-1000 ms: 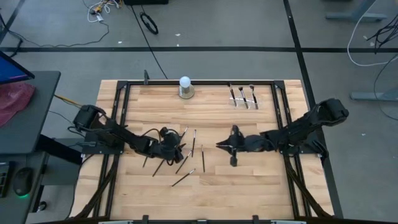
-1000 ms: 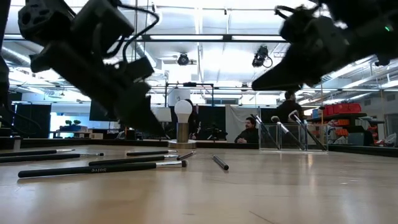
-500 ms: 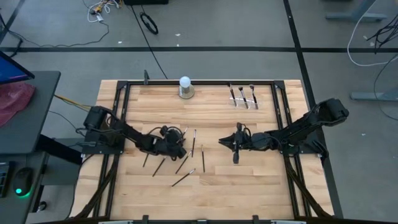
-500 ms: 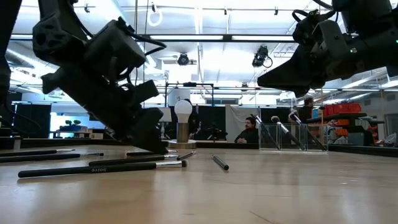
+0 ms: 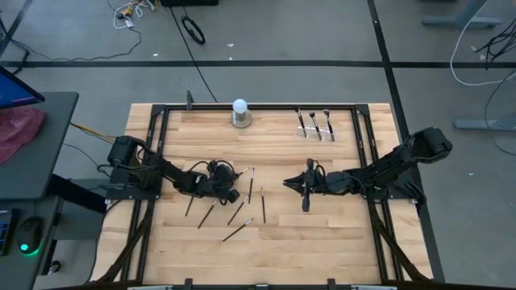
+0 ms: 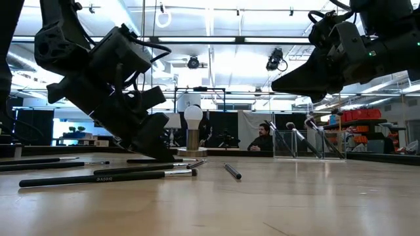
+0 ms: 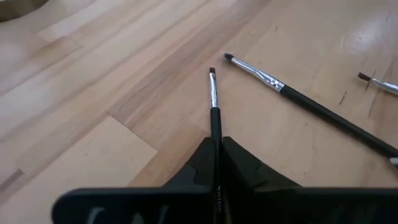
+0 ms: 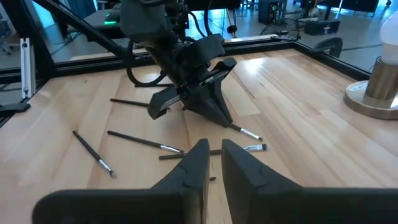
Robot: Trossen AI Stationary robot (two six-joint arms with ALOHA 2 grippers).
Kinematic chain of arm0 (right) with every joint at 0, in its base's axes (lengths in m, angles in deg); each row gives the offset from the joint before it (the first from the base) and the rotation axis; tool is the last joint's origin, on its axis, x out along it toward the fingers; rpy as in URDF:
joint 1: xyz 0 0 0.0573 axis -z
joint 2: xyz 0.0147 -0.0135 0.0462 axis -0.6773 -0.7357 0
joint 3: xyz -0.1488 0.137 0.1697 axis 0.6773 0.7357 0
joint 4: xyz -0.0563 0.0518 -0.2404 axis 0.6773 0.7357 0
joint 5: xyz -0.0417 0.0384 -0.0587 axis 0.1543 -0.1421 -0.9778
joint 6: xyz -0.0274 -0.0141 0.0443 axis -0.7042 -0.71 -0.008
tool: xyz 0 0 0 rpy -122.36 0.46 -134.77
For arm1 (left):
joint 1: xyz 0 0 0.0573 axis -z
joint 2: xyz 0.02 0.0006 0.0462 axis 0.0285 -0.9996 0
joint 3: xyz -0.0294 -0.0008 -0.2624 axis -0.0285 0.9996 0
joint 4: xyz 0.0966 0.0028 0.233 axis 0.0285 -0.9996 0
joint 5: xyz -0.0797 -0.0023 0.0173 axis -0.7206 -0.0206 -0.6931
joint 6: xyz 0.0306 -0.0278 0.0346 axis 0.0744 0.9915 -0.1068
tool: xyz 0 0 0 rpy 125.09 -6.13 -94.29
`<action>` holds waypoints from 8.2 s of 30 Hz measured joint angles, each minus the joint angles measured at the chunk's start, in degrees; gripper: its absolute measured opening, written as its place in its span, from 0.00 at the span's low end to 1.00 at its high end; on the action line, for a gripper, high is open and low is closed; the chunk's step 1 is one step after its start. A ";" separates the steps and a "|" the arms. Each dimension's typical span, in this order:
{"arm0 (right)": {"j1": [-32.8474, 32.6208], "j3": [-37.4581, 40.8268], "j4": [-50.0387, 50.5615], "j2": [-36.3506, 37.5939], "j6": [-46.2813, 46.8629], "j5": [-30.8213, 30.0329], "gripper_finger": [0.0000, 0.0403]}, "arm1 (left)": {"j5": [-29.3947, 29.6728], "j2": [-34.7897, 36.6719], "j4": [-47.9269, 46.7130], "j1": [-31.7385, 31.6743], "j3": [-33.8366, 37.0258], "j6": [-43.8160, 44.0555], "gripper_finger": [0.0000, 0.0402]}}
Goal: Put items in baskets/containers
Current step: Put the silver eyeshadow brush into the transparent organizer, then put the silver liner brush into the transparent organizer
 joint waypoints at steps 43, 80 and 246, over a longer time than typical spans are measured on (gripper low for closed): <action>3.69 -15.56 -34.70 -28.22 -7.64 2.60 0.41 | -3.80 11.96 32.77 7.80 -2.68 -34.56 0.04; 4.31 -20.21 44.00 16.13 -1.65 -17.14 0.02 | -3.76 12.11 24.95 5.25 -2.75 -25.31 0.40; 8.15 -3.54 -1.38 -3.02 -3.98 11.82 0.37 | 14.82 14.90 -36.67 27.67 6.98 51.55 0.42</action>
